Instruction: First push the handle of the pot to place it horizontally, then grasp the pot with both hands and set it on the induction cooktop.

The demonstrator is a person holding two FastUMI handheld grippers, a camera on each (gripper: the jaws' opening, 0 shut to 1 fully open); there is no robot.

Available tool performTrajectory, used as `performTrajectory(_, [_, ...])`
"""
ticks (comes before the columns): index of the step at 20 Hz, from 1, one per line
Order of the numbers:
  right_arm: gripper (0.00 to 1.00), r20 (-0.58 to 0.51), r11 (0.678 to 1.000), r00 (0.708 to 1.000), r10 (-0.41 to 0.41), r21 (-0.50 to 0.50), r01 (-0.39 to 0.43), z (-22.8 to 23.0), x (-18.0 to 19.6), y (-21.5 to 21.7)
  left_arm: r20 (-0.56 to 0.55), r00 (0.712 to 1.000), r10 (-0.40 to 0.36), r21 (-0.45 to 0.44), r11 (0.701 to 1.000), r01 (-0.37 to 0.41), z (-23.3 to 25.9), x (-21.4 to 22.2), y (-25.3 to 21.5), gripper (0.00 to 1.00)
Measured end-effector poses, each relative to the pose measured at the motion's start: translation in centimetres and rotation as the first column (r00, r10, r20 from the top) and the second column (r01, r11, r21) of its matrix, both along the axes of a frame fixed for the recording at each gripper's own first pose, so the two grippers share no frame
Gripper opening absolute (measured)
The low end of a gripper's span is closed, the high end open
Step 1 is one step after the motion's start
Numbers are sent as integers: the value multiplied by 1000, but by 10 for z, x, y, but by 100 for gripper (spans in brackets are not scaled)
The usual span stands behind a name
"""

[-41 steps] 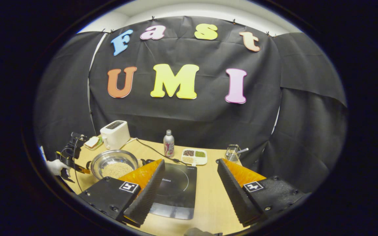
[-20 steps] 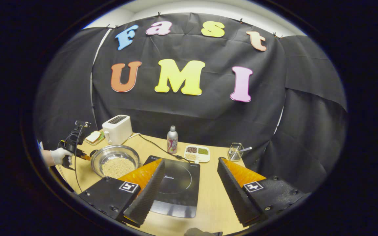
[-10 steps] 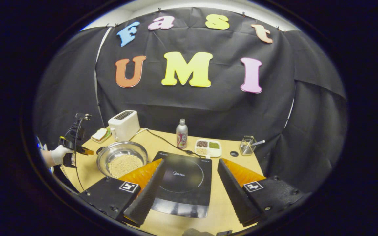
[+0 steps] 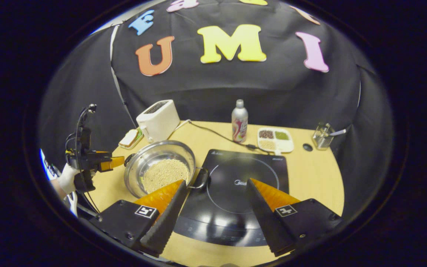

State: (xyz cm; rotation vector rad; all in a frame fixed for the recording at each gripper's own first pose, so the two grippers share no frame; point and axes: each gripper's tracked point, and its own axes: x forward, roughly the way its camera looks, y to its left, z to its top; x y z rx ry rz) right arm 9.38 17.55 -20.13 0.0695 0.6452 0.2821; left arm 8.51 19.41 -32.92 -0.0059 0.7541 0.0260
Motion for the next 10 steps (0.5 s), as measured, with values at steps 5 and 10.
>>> performTrajectory(5, [98,-174,1000,985,22,-7,-23,-56,43,41,-65,997,-43,67,997,47,-21,19,-12,97])
performTrajectory(10, [98,-269,1000,963,14,-13,-18,-90,67,60,-127,992,-7,48,999,14,-39,27,-13,97])
